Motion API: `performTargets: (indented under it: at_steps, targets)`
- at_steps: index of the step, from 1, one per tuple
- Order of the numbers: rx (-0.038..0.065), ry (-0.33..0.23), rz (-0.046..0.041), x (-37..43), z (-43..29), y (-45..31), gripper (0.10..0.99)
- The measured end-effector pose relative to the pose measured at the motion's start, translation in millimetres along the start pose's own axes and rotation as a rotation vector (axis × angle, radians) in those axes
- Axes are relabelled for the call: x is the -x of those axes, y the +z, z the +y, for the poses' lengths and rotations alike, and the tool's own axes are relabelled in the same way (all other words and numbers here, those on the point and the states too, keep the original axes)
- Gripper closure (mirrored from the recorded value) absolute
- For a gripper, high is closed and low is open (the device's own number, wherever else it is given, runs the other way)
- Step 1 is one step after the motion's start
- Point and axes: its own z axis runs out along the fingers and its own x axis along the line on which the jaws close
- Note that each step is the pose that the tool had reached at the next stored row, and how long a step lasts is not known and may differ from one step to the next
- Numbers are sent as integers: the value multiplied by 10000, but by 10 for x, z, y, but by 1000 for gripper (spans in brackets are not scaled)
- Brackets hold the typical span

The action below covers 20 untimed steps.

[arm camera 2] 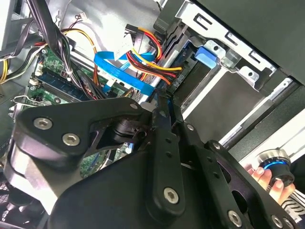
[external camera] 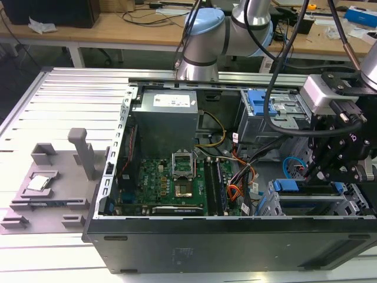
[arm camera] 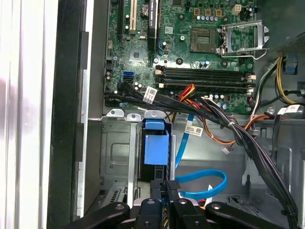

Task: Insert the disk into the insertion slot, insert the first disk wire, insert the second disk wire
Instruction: 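Insert the second disk wire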

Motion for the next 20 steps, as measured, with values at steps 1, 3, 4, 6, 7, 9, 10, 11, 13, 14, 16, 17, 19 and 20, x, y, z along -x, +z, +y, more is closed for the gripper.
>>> performTargets:
  at_steps: [1, 3, 4, 6, 7, 9, 10, 11, 13, 14, 16, 17, 19, 20]
  targets:
    - [-1, -1, -25, 0, 0, 0, 925]
    - [-2, -3, -86, 0, 0, 0, 925]
    - [-2, -4, -101, 1, 0, 0, 925]
    - [-2, -5, -103, 0, 0, 1, 925]
    - [-2, -4, -101, -4, 0, 1, 925]
    - [-2, -4, -101, -15, 0, 1, 925]
    - [-2, -5, -103, -22, 0, 3, 925]
    - [-1, -4, -101, -25, 0, 15, 925]
    - [4, -2, -100, -25, -1, 31, 925]
    - [6, -3, -97, -25, -2, 38, 925]
    - [7, -4, -97, -27, -3, 50, 925]
    - [7, -4, -98, -28, -4, 56, 925]
    - [7, -4, -101, -29, -4, 58, 925]
    - [7, -4, -102, -29, -4, 58, 925]
